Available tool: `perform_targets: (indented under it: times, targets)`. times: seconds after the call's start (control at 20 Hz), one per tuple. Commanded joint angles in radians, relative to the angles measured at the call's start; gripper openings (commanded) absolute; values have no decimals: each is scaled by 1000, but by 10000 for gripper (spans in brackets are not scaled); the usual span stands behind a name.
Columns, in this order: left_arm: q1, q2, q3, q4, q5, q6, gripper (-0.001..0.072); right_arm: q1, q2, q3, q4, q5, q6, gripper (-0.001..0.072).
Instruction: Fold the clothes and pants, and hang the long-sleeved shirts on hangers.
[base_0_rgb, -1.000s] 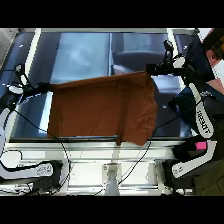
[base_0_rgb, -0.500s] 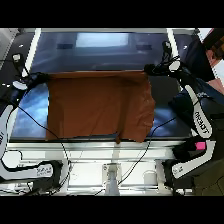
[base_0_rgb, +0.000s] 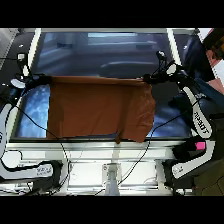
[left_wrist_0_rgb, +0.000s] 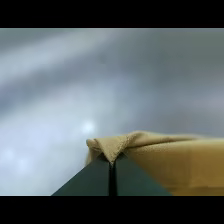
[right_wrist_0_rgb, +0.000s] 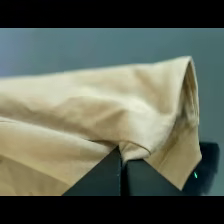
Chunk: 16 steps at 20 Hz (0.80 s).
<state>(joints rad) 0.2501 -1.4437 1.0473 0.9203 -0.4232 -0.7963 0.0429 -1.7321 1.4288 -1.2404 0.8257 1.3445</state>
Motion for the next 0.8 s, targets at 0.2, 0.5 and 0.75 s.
perform_targets:
  times: [0.2, 0.5, 0.75]
  targets:
    - [89, 0, 2, 45, -377, -8, 18, 1, 1, -2, -41, 213, -3, 11]
    - [88, -25, 1, 127, -408, -26, 18, 2, 1, -2, -41, 284, -2, 11]
    - [88, -63, 0, 127, -465, -68, 19, 2, 0, -2, -40, 347, -2, 12]
